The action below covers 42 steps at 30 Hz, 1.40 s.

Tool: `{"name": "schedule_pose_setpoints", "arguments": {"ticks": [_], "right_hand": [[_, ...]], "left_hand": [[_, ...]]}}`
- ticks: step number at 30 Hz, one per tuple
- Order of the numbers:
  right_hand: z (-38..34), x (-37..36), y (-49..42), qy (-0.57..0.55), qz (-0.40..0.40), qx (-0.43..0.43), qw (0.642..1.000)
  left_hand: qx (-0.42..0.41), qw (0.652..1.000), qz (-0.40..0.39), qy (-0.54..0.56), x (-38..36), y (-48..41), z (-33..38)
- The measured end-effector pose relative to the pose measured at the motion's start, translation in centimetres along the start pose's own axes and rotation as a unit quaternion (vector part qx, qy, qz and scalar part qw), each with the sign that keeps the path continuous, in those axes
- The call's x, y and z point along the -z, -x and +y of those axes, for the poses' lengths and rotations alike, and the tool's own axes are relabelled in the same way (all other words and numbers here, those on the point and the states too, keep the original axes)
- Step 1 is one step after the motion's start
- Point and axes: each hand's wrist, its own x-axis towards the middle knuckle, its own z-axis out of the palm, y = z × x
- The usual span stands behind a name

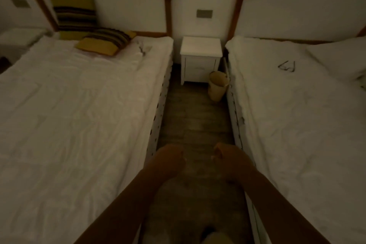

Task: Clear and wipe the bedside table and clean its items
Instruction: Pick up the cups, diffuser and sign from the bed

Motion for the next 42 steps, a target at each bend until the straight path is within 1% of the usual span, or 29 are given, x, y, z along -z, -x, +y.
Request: {"name": "schedule_pose_setpoints", "arguments": {"ticks": [5,6,10,12,15,18,21,24,27,29,35,38,42], "right_hand": [[2.2,4.8,-13.0,-0.045,0.005,-0.009,0.999],[3.0,6.1,-16.7,-0.051,0.009,-0.009,0.999],[4.4,10.5,-27.9,-0.046,0.003,0.009,0.999],[4.5,12.9,-32.7,-0.037,-0.008,0.019,0.999],[3.9,16.6,-39.5,-0.012,-0.043,0.046,0.998],[3.2,19.9,-46.3,-0.050,-0.041,0.031,0.997],[2.7,21.8,-53.2,-0.034,-0.060,0.063,0.996],[1.6,23.8,-60.5,-0.031,-0.060,0.062,0.996],[0.0,25.8,-67.2,-0.015,-0.057,0.064,0.996],[-1.5,27.4,-72.3,-0.013,-0.073,0.056,0.996],[-5.8,31.2,-84.8,-0.005,-0.083,0.100,0.992],[-8.1,31.9,-90.5,-0.009,-0.105,0.134,0.985],[-11.4,31.4,-99.7,-0.003,-0.169,0.186,0.968]], "left_hand": [[-0.002,1.000,0.006,-0.002,3.4,-13.2,1.0],[-0.001,1.000,0.012,-0.007,4.3,-16.8,1.4],[0.012,1.000,0.015,-0.014,8.1,-27.4,2.7],[0.024,1.000,-0.003,-0.020,9.8,-31.8,3.2],[0.029,1.000,0.005,-0.011,13.0,-38.1,3.8],[0.022,1.000,-0.002,-0.018,16.2,-44.2,3.3],[0.037,0.999,-0.013,0.014,18.7,-50.3,1.8],[0.047,0.998,-0.037,0.018,20.8,-57.5,0.3],[0.065,0.996,-0.013,0.061,23.2,-64.4,-1.1],[0.071,0.994,-0.013,0.079,25.5,-69.5,-2.1],[0.097,0.990,-0.002,0.097,31.9,-80.5,-4.6],[0.135,0.986,0.016,0.100,33.7,-83.9,-6.8],[0.210,0.970,0.043,0.117,35.4,-87.9,-10.1]]}}
